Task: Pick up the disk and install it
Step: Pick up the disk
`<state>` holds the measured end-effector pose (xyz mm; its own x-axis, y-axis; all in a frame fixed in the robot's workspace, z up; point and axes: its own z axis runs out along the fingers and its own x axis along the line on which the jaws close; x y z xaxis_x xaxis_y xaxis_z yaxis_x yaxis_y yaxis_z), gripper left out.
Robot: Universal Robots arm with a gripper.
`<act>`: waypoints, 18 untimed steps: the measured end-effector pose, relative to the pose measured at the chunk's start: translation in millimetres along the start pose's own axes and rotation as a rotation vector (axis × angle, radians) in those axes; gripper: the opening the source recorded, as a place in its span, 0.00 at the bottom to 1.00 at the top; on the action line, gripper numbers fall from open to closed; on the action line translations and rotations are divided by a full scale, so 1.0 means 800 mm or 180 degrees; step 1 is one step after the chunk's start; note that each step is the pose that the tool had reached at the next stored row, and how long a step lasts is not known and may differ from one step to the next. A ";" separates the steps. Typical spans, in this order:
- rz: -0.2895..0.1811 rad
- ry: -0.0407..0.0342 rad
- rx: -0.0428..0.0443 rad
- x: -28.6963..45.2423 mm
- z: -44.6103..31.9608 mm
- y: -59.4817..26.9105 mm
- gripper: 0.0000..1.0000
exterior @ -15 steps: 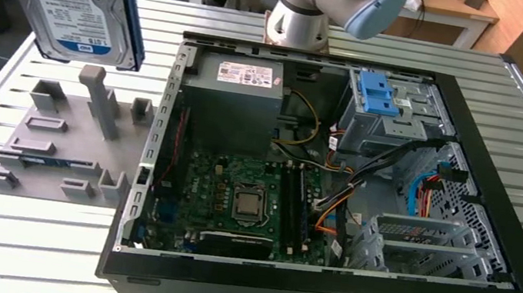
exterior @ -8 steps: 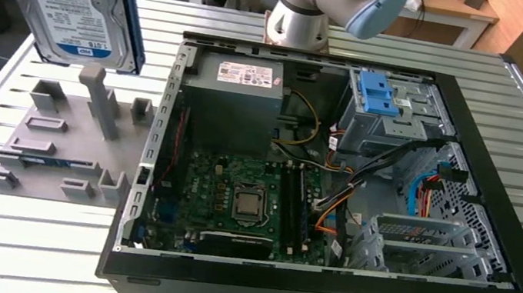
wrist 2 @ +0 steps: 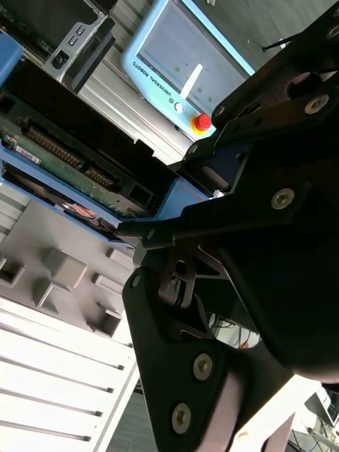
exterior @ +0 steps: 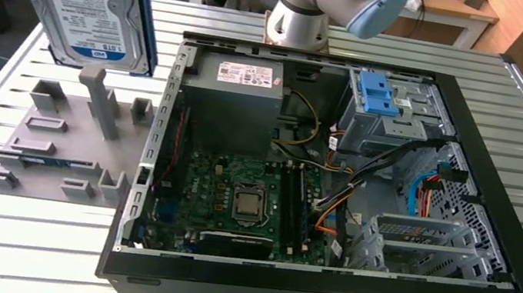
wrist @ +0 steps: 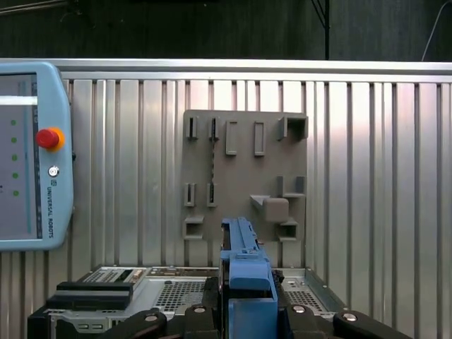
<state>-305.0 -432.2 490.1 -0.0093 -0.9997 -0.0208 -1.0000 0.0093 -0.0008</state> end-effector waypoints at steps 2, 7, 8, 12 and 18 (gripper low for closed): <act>-0.0011 0.0000 0.0000 0.0000 0.0003 -0.005 0.36; -0.0067 0.0000 0.0000 0.0020 0.0009 -0.008 0.36; -0.0069 0.0001 -0.0001 0.0043 0.0008 -0.008 0.36; -0.0070 0.0000 0.0000 0.0153 0.0008 -0.008 0.36; -0.0070 0.0000 -0.0001 0.0290 0.0008 -0.009 0.36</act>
<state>-297.7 -455.4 489.0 0.0128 -0.9997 -0.0207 -0.9999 -0.0128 -0.0011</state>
